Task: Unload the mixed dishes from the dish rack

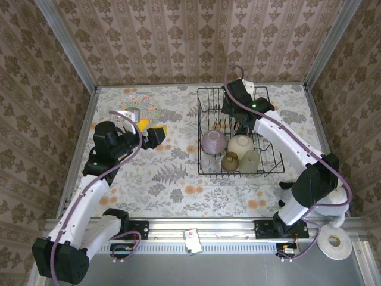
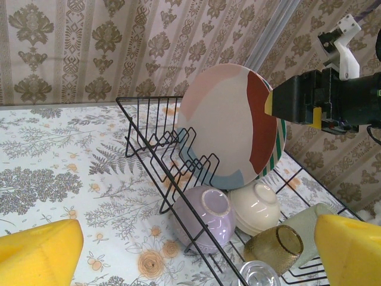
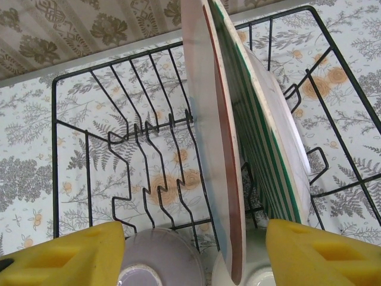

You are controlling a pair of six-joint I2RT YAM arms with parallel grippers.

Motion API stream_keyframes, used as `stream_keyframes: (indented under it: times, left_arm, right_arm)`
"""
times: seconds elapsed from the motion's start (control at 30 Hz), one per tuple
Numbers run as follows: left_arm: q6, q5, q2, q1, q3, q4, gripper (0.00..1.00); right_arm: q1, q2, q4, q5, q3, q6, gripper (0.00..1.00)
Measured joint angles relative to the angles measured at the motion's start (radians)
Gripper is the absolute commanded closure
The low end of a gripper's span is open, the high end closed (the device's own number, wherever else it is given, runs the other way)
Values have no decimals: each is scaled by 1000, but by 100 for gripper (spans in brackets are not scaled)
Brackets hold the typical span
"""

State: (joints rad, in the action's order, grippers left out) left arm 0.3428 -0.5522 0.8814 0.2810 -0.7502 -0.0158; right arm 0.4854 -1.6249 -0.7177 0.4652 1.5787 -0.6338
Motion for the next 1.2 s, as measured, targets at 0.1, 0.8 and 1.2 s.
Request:
stream_keyframes:
  times: [0.1, 0.8, 1.2]
  left_arm:
    - [0, 0, 0, 0, 0, 0, 0]
    - [0, -28, -21, 0, 6, -23, 0]
    - [-5, -27, -26, 0, 11, -23, 0]
  right_arm:
    - [0, -2, -2, 0, 0, 6, 33]
    - [-21, -172, -29, 42, 132, 47, 46]
    - [-42, -249, -51, 87, 238, 105, 65]
